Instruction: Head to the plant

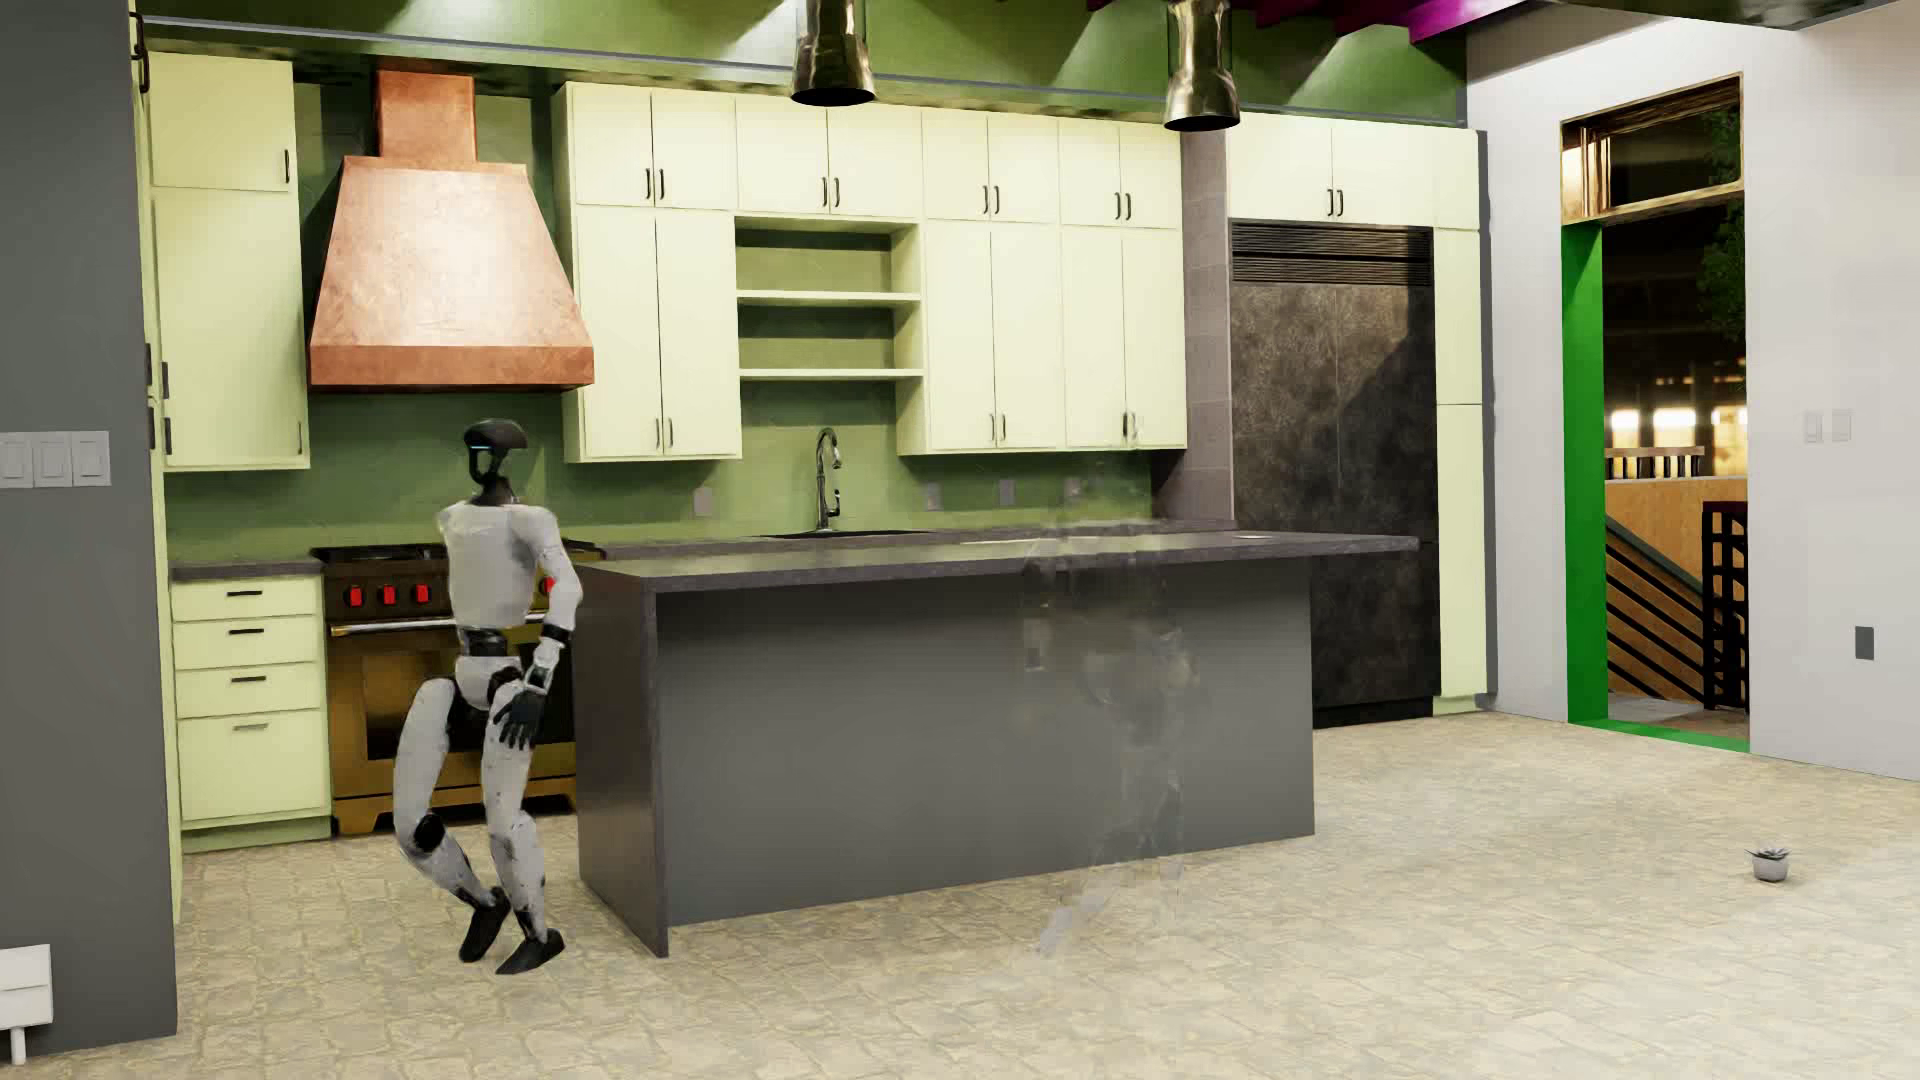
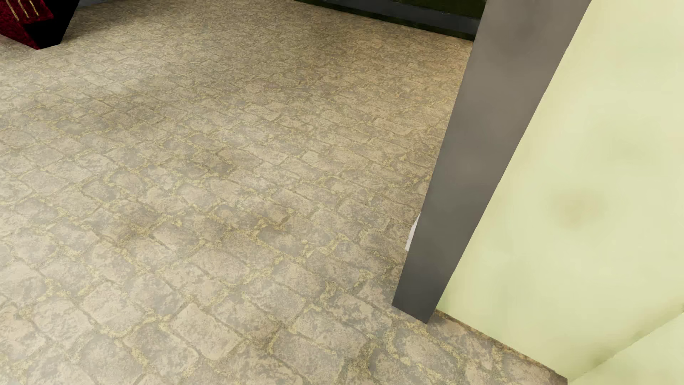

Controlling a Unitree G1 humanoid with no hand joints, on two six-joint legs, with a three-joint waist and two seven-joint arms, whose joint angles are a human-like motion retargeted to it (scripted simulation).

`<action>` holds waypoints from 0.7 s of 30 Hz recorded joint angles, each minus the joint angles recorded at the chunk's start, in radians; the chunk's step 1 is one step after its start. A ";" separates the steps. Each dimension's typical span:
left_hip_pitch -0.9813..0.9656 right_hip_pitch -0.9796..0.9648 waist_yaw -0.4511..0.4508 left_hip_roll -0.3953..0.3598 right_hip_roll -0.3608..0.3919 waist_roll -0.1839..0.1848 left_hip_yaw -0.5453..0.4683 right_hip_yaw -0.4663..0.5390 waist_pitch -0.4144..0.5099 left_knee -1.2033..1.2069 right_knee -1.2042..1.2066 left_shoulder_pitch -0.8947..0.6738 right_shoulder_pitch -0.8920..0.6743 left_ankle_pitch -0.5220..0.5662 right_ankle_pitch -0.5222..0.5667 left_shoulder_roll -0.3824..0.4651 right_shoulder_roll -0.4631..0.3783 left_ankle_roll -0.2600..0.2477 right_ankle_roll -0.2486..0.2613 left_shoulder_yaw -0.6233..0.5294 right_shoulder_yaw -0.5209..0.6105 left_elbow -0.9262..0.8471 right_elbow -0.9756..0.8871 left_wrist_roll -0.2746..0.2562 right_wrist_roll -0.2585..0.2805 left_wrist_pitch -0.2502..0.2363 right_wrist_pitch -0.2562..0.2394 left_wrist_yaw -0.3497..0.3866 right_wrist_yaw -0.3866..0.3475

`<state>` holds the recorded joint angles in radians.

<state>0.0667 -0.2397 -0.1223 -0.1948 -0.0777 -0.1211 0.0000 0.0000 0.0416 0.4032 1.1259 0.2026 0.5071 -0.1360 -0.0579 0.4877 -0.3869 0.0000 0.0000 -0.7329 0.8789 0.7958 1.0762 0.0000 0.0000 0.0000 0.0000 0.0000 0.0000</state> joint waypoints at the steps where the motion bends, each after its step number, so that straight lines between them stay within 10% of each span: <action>1: 0.053 -0.023 -0.010 0.007 0.019 0.008 0.000 0.000 0.014 -0.009 -0.150 -0.013 -0.002 -0.034 0.002 -0.002 0.002 0.000 0.000 0.058 -0.028 -0.051 -0.013 0.000 0.000 0.000 0.000 0.000 0.000; 5: 0.201 -0.059 0.023 0.023 0.028 0.018 0.000 0.000 0.038 -0.020 -0.646 -0.025 -0.052 -0.097 0.263 -0.016 -0.019 0.000 0.000 0.143 -0.187 -0.172 -0.081 0.000 0.000 0.000 0.000 0.000 0.000; 9: 0.329 -0.042 0.043 0.095 0.036 0.046 0.000 0.000 0.030 -0.010 -0.562 0.076 -0.094 0.000 0.353 -0.020 -0.063 0.000 0.000 0.000 -0.330 -0.032 -0.109 0.000 0.000 0.000 0.000 0.000 0.000; 13: -0.067 0.090 0.070 0.150 0.047 0.101 0.000 0.000 -0.001 0.600 -0.520 0.117 -0.147 0.368 0.136 -0.006 -0.089 0.000 0.000 -0.346 -0.318 0.196 -0.090 0.000 0.000 0.000 0.000 0.000 0.000; 15: -0.323 0.115 0.163 0.084 0.029 0.083 0.000 0.000 -0.021 0.791 -0.543 0.135 -0.171 0.353 0.070 0.021 -0.090 0.000 0.000 -0.276 -0.328 0.158 -0.112 0.000 0.000 0.000 0.000 0.000 0.000; 19: -0.406 0.360 0.282 0.037 0.070 0.093 0.000 0.000 0.020 0.250 -0.641 0.207 -0.174 0.515 -0.011 0.006 -0.109 0.000 0.000 -0.108 -0.408 0.059 -0.170 0.000 0.000 0.000 0.000 0.000 0.000; 21: -0.379 0.433 0.316 0.040 0.109 0.117 0.000 0.000 0.030 0.049 -0.648 0.226 -0.188 0.398 -0.061 -0.036 -0.118 0.000 0.000 -0.111 -0.419 0.044 -0.181 0.000 0.000 0.000 0.000 0.000 0.000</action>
<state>-0.3128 0.1935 0.1942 -0.1550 0.0317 -0.0044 0.0000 0.0000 0.0716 0.4524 0.4778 0.4283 0.3187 0.2624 -0.1193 0.4513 -0.5053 0.0000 0.0000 -0.8436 0.4594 0.8398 0.8948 0.0000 0.0000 0.0000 0.0000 0.0000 0.0000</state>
